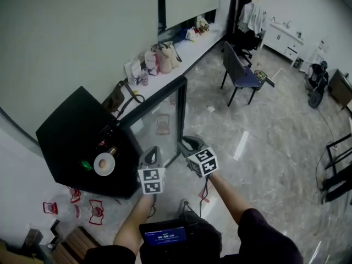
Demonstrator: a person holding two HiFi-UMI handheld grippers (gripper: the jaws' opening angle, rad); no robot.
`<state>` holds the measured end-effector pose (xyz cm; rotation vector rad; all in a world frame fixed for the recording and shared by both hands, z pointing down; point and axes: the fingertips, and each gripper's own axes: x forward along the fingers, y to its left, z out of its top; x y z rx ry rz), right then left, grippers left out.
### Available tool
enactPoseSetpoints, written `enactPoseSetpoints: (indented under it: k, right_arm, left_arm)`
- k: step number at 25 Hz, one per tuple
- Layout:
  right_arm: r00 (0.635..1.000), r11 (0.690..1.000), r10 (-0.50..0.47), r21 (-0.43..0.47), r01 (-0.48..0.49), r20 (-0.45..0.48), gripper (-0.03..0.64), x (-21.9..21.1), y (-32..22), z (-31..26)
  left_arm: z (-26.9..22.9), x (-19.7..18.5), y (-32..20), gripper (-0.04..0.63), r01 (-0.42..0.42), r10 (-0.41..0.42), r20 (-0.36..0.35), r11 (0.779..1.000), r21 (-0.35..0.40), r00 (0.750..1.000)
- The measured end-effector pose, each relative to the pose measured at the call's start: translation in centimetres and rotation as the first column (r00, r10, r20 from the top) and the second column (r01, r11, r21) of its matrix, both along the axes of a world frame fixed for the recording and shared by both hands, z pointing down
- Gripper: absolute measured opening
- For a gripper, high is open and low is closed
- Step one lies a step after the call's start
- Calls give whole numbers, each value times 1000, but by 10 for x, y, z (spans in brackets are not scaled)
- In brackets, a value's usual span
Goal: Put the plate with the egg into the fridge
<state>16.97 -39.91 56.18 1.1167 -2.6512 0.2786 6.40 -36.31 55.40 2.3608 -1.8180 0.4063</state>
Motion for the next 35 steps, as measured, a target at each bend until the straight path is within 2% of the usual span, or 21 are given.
enactPoseSetpoints:
  k: [3, 6, 10, 15, 23, 28, 35]
  right_arm:
    - [996, 996, -94, 4, 94, 7, 142, 30, -65, -8]
    - [984, 985, -174, -8, 174, -37, 182, 43, -125, -9]
    - [962, 966, -258, -30, 256, -94, 228, 41, -189, -3]
    - [930, 943, -332, -49, 328, -157, 268, 30, -239, 13]
    - [920, 927, -374, -23, 374, -116, 288, 19, -271, 10]
    - [894, 908, -415, -19, 418, -169, 287, 10, -263, 15]
    - [943, 953, -302, -25, 301, -140, 287, 25, -241, 14]
  left_arm:
    - [-8, 27, -45, 9, 10, -10, 7, 1000, 4, 1000]
    - [-11, 50, -91, 9, 17, -17, 12, 1000, 1, 1000]
    - [-14, 75, -148, 9, 18, -18, 26, 1000, -12, 1000]
    - [-13, 87, -199, 9, 27, -26, 32, 999, -32, 999]
    - [0, 84, -221, 9, 54, -52, 39, 997, -54, 998]
    - [1, 80, -216, 9, 64, -62, 40, 996, -68, 997]
    - [-5, 76, -187, 9, 52, -51, 31, 997, -52, 998]
